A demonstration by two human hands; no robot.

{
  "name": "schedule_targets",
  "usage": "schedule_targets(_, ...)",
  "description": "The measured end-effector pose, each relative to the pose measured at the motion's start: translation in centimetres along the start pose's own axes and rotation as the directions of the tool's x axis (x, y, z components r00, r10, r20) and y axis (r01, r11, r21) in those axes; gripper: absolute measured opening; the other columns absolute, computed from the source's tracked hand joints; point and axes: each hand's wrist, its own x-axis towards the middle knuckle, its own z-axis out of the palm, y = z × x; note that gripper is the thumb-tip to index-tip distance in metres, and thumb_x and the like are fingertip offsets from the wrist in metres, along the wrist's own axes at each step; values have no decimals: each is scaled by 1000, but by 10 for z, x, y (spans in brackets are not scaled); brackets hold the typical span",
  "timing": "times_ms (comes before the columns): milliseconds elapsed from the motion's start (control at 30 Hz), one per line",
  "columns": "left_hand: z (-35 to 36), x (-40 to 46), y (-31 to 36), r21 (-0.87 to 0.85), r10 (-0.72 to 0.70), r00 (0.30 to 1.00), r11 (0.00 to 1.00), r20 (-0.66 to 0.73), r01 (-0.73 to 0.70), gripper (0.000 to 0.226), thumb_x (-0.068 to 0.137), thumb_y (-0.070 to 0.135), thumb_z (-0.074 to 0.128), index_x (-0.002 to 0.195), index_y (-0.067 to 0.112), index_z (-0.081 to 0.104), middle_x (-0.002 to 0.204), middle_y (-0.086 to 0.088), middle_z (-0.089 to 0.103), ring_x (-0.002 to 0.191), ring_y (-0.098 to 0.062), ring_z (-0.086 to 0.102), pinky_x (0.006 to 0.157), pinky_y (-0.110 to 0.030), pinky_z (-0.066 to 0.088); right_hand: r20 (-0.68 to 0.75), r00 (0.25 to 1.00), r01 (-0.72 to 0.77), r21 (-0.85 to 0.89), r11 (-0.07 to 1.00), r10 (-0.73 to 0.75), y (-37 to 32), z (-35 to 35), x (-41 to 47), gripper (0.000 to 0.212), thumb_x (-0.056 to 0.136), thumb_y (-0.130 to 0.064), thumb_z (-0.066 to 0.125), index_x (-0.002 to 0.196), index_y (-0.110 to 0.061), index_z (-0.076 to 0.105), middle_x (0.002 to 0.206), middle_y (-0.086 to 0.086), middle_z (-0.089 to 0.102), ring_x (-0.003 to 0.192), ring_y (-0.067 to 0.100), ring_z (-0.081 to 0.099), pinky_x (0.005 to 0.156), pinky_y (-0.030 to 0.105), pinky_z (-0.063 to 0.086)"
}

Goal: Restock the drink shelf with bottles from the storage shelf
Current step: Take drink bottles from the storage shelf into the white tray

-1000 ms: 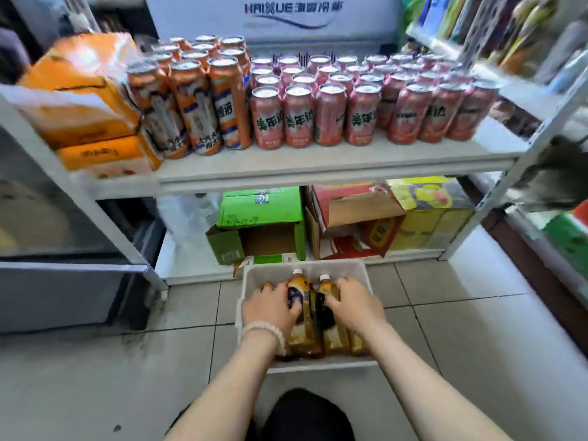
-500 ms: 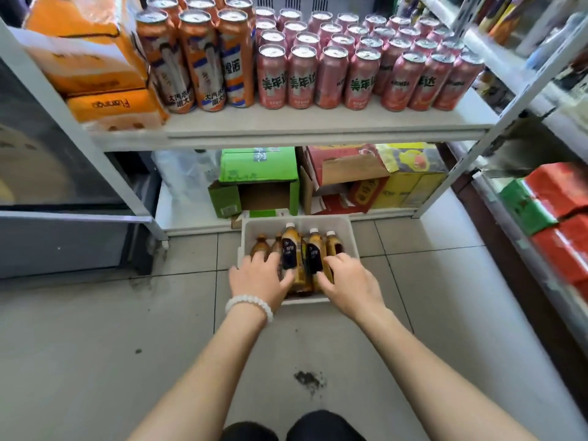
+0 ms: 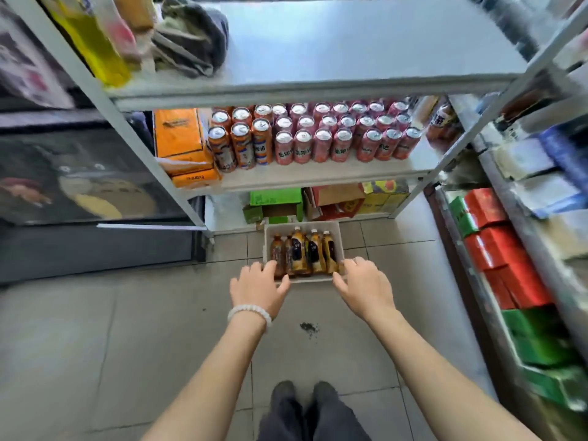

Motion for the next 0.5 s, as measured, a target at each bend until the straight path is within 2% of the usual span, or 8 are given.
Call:
schedule_targets(100, -14, 4, 8, 7, -27, 999, 1000, 18, 27, 49, 94, 52, 34, 137, 30, 40, 132, -1, 52, 120, -23, 47, 90, -36, 40, 37, 995, -101, 90, 991, 98, 11, -16, 2, 41, 96, -40, 41, 126, -14, 52, 123, 6, 57, 111, 25, 53, 85, 36, 46)
schedule_targets(200, -10, 21, 19, -7, -66, 997, 998, 33, 67, 52, 94, 54, 31, 142, 34, 33, 130, -1, 54, 116, -24, 50, 85, -35, 41, 73, 984, -172, 161, 972, 162, 27, -14, 17, 44, 97, -44, 36, 131, -18, 47, 126, 5, 55, 111, 25, 55, 83, 36, 48)
schedule_targets(500, 44, 111, 49, -76, -217, 962, 970, 166, 232, 53, 96, 53, 27, 144, 32, 30, 133, -5, 53, 118, -26, 51, 87, -38, 45, 280, 931, -289, 177, 941, 233, 75, 41, 98, 49, 98, -47, 29, 138, -21, 40, 133, 4, 52, 114, 25, 54, 83, 35, 46)
